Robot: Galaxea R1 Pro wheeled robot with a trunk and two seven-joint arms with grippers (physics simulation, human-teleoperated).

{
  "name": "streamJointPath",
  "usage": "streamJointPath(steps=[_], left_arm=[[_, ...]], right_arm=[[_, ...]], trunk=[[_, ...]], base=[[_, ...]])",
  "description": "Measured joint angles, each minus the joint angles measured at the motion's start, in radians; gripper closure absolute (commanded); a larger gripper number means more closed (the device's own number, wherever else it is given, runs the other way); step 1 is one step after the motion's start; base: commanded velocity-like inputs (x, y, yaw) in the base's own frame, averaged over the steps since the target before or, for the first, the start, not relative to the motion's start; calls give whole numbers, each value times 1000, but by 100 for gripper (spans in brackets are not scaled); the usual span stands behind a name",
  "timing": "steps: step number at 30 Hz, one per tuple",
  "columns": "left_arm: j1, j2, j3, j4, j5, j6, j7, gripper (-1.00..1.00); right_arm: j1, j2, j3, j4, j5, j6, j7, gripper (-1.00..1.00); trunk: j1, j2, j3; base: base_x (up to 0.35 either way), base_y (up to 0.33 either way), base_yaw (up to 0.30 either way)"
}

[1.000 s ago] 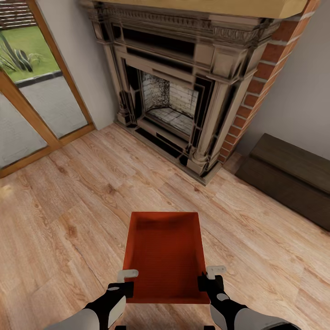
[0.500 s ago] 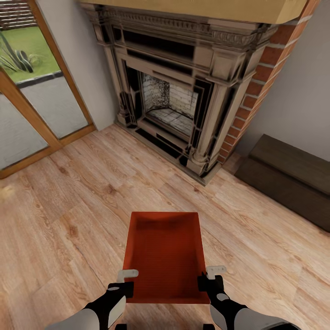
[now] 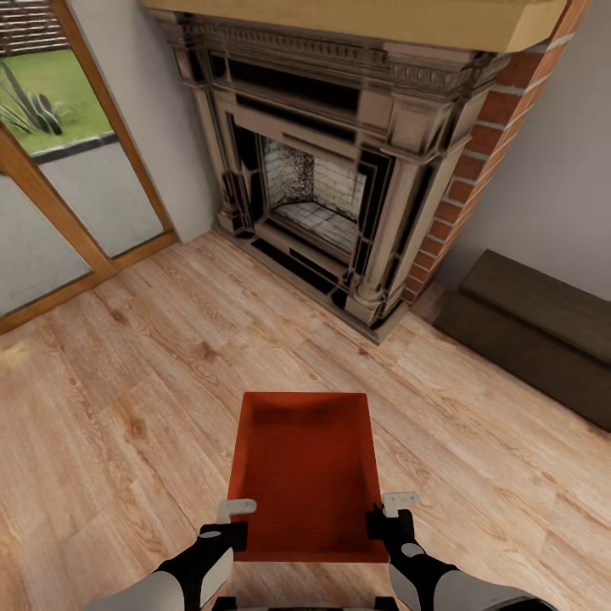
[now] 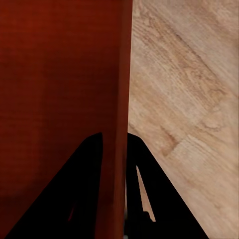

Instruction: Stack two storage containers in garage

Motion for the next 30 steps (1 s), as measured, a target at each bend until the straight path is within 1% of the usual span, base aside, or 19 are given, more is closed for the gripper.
streamJointPath(steps=[1,8,13,17,20,23,30], left_arm=[[0,0,1,0,-1,0,0,100],[0,1,-1,0,0,0,0,100],[0,0,-1,0,1,0,0,100],[0,1,-1,0,0,0,0,100],[0,1,-1,0,0,0,0,100],[0,1,0,0,0,0,-1,100],[0,0,-1,0,0,0,0,100]], right_arm=[[0,0,-1,0,2,0,0,100],[0,1,6,1,-7,-1,-1,100],[0,0,1,0,-1,0,0,100],[0,1,6,1,-7,-1,-1,100],[0,1,4,0,-4,-1,-1,100],[0,1,-7,0,10,0,-4,100],[0,0,3,0,-2,0,-1,100]], trunk=[[-4,7,3],[-4,7,3],[-4,7,3],[-4,7,3],[-4,7,3],[-4,7,3],[-4,7,3]], base=[[0,0,0],[0,0,0],[0,0,0],[0,0,0],[0,0,0],[0,0,0],[0,0,0]])
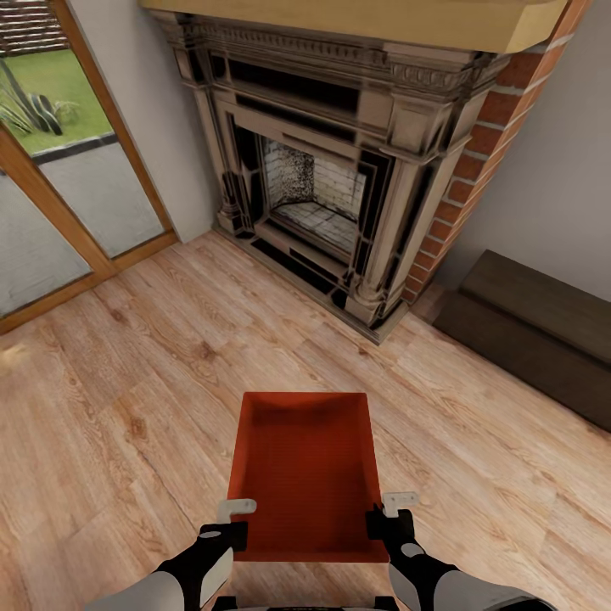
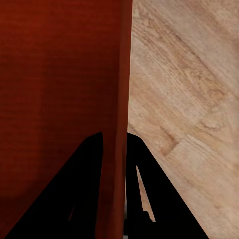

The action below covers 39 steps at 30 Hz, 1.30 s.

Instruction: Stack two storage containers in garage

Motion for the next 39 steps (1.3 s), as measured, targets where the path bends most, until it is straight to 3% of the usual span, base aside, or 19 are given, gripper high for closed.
streamJointPath(steps=[39], left_arm=[[0,0,0,0,-2,0,0,100]], right_arm=[[0,1,3,0,-3,-1,-3,100]], trunk=[[0,0,60]], base=[[0,0,0]])
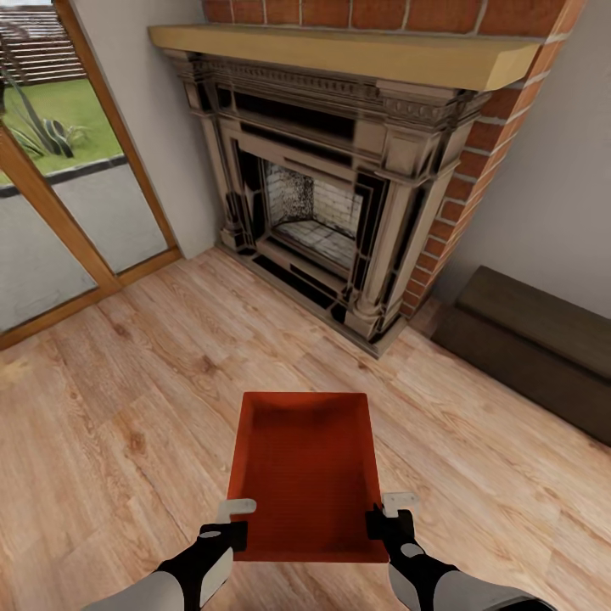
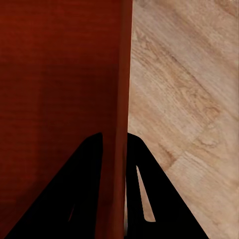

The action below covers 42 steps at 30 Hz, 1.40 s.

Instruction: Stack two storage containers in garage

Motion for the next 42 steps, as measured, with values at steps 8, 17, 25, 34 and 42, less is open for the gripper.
streamJointPath(steps=[8,17,25,34,42], left_arm=[[0,0,0,0,0,0,0,100],[0,0,0,0,0,0,0,100],[0,0,-1,0,0,1,0,100],[0,-1,0,0,-2,1,2,100],[0,-1,1,-1,-3,1,2,100]], right_arm=[[0,0,0,0,0,0,0,100],[0,0,0,0,0,0,0,100],[1,0,-1,0,0,0,0,100],[1,0,1,0,-2,0,-1,100],[0,0,1,1,-2,-1,-1,100]], trunk=[[0,0,13],[0,0,27],[0,0,40],[0,0,54],[0,0,67]], base=[[0,0,0],[0,0,0],[0,0,0],[0,0,0],[0,0,0]])
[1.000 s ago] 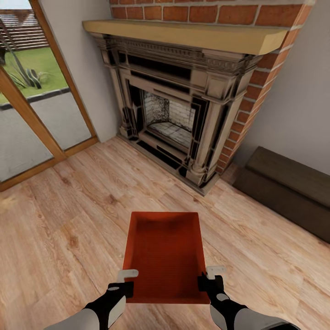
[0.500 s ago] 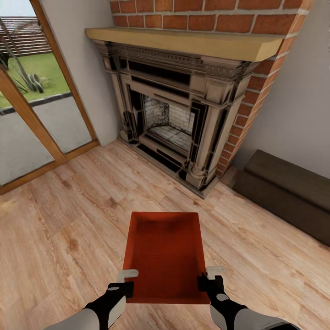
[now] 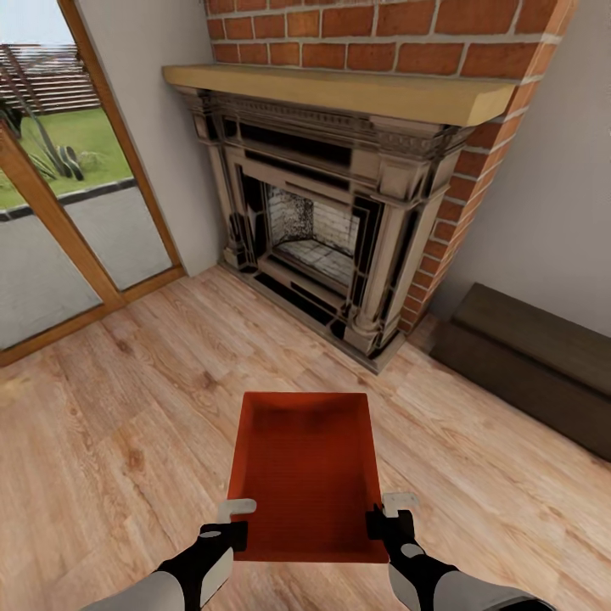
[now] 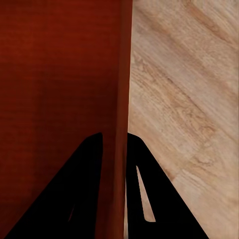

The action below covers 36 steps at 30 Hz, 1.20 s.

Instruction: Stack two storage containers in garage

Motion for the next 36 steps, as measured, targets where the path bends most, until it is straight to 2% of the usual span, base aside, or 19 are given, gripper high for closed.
streamJointPath(steps=[36], left_arm=[[0,0,2,1,-1,-1,-1,100]], right_arm=[[0,0,1,0,0,1,0,100]], trunk=[[0,0,58]], base=[[0,0,0]])
